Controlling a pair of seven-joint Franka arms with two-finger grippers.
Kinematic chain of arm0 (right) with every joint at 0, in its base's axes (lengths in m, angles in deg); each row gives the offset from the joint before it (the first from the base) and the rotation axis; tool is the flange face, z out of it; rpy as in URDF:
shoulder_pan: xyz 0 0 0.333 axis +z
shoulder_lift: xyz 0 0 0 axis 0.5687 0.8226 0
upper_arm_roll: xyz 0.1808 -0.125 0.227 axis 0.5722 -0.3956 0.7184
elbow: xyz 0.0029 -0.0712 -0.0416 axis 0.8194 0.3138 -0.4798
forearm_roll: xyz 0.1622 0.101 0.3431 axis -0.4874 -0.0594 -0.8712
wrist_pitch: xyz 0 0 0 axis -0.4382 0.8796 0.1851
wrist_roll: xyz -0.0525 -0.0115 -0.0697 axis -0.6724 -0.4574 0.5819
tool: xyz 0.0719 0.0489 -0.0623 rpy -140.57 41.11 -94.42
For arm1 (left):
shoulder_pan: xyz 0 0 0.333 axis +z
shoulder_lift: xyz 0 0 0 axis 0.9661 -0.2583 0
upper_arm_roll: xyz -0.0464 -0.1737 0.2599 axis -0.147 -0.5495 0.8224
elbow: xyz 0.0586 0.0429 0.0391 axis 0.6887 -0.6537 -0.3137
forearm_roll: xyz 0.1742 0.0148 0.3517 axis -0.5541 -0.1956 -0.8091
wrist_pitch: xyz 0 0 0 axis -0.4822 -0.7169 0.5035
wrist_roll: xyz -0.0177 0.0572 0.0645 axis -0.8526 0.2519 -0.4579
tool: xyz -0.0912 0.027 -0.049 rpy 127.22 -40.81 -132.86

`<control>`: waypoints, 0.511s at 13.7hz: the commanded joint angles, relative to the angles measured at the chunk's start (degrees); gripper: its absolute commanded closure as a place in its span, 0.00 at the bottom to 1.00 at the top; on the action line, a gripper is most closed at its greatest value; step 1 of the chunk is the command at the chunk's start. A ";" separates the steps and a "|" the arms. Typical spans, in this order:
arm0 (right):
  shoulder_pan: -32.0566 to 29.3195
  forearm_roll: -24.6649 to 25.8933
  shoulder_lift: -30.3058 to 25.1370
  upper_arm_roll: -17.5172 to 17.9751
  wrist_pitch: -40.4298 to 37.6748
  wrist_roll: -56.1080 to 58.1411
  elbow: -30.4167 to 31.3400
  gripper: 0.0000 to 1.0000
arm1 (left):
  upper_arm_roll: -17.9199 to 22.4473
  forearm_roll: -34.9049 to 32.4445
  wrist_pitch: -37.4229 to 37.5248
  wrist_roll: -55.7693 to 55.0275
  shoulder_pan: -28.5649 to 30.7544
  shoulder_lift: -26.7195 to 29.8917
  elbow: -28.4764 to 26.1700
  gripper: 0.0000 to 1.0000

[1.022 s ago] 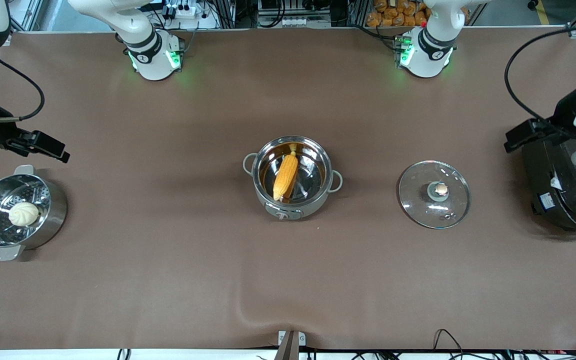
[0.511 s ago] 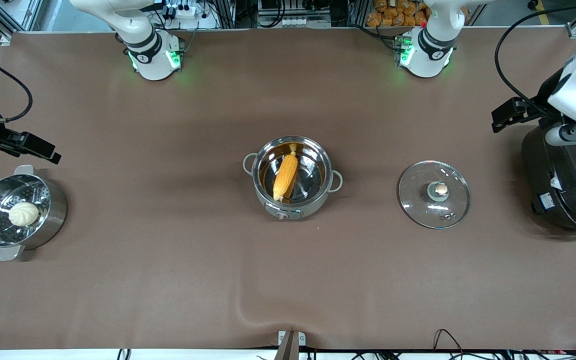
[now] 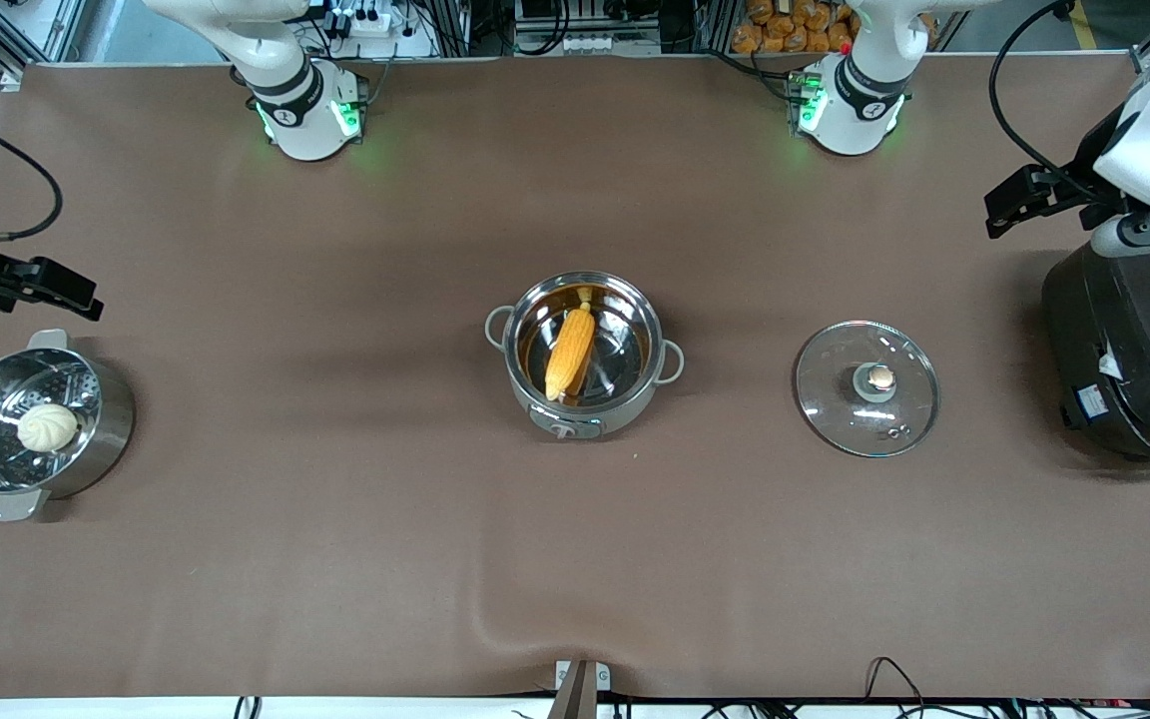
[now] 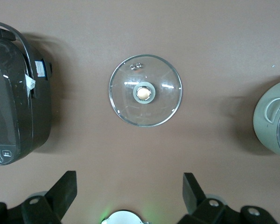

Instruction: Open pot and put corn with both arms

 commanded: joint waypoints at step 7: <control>-4.43 -4.37 -1.77 2.05 -2.41 0.19 -0.48 0.00 | 0.93 1.52 1.35 1.12 -0.21 1.14 0.21 0.00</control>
